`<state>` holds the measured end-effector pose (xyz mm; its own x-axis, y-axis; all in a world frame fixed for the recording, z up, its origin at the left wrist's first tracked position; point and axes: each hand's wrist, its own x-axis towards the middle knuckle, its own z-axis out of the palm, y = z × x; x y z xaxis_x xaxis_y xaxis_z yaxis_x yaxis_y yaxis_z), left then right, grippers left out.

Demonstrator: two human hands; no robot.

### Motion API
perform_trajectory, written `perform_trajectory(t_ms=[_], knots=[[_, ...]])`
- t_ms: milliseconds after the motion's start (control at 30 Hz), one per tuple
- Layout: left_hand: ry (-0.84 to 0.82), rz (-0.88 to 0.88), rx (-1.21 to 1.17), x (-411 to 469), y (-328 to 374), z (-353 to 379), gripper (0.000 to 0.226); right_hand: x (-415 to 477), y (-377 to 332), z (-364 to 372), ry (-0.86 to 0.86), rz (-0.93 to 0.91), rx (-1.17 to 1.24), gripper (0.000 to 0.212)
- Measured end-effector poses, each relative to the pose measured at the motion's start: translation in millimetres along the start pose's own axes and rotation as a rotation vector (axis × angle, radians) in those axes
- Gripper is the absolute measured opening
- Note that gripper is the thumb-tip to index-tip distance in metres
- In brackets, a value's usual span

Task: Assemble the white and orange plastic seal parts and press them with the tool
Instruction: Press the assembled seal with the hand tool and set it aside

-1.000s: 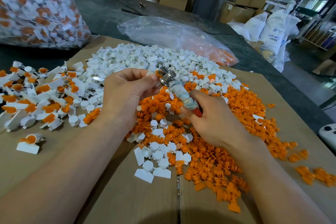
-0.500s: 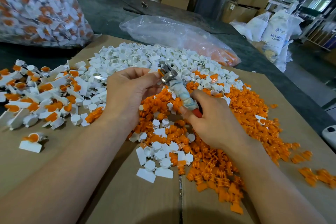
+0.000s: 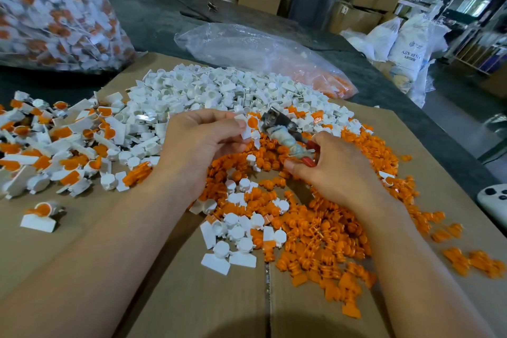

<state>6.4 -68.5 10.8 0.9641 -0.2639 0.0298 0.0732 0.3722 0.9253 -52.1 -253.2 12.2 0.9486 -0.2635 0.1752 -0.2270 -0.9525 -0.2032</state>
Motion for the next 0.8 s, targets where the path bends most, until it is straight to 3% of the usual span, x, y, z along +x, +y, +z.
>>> perform_trajectory(t_ms=[333,800], knots=[[-0.056,-0.072,0.038,-2.6,1.5,0.3,0.011,2.1,1.4,5.9,-0.042,-0.029,-0.083,0.062],[-0.049,-0.093,0.06,-4.3,0.9,0.8,0.009,4.9,4.6,7.1,-0.095,-0.024,-0.093,0.068]])
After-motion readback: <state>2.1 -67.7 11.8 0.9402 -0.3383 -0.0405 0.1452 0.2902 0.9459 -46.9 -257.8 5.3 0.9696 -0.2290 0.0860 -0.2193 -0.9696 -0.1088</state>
